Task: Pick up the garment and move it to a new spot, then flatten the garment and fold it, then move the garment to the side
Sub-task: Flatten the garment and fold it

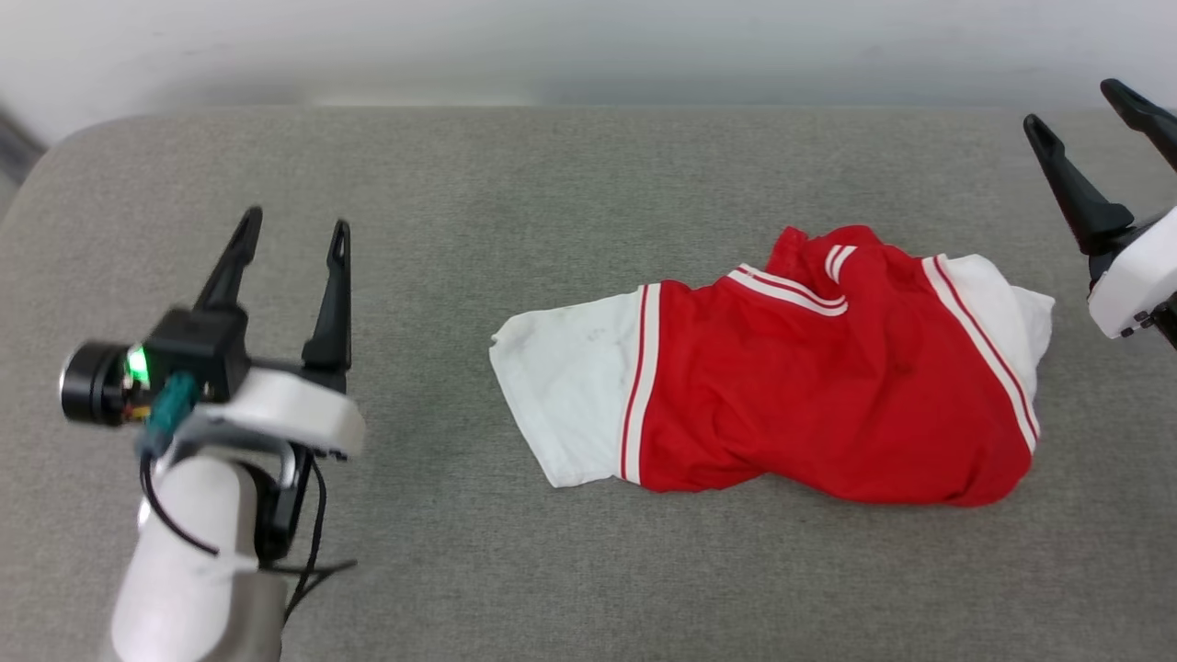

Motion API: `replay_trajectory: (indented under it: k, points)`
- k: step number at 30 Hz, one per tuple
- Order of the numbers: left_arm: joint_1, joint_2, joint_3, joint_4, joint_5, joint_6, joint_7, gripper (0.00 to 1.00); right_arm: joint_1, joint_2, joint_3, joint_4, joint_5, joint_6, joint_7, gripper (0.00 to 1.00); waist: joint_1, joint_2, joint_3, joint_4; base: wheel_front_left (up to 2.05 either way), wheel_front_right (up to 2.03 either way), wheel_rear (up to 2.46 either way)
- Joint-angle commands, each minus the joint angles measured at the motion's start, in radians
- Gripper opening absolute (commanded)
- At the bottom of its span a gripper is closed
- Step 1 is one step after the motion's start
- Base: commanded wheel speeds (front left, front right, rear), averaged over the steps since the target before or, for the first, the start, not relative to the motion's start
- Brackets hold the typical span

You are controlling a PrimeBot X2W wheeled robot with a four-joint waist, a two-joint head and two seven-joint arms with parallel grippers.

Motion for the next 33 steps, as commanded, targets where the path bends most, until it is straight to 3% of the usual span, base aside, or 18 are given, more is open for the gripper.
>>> replay_trajectory:
  k: [1, 5, 9, 15, 19, 23, 33]
  points:
    - [-0.022, 0.009, -0.006, 0.008, -0.002, -0.007, 0.019, 1.0, 0.026, 0.019, -0.026, -0.01, -0.017, 0.0, -0.013, 1.0, 0.0, -0.0001, -0.006, -0.014, 0.0, 0.0, 0.0]
    - [-0.133, 0.059, -0.05, 0.022, -0.032, -0.029, 0.137, 1.0, 0.153, 0.068, -0.22, -0.076, -0.129, 0.0, -0.042, 1.0, 0.0, -0.0001, 0.002, -0.036, 0.0, 0.0, 0.0]
    - [-0.235, 0.112, -0.115, 0.036, -0.088, -0.036, 0.301, 1.0, 0.322, 0.159, -0.447, -0.207, -0.267, 0.0, -0.048, 1.0, 0.0, -0.0001, 0.018, -0.056, 0.0, 0.0, 0.0]
    - [-0.37, 0.227, -0.316, 0.052, -0.285, -0.036, 0.587, 1.0, 0.568, 0.315, -0.681, -0.451, -0.426, 0.0, -0.02, 1.0, 0.0, -0.0001, 0.046, -0.083, 0.0, 0.0, 0.0]
    - [-0.457, 0.315, -0.446, 0.049, -0.423, -0.037, 0.768, 1.0, 0.666, 0.389, -0.742, -0.577, -0.495, 0.0, 0.034, 1.0, 0.0, -0.0001, 0.072, -0.106, 0.0, 0.0, 0.0]
    - [-0.527, 0.373, -0.55, 0.045, -0.557, -0.037, 0.939, 1.0, 0.711, 0.417, -0.747, -0.642, -0.527, 0.0, 0.084, 1.0, 0.0, -0.0001, 0.099, -0.132, 0.0, 0.0, 0.0]
    - [-0.61, 0.438, -0.749, 0.094, -0.721, -0.037, 1.176, 1.0, 0.678, 0.433, -0.728, -0.697, -0.546, 0.0, 0.119, 1.0, 0.0, -0.0001, 0.175, -0.183, 0.0, 0.0, 0.0]
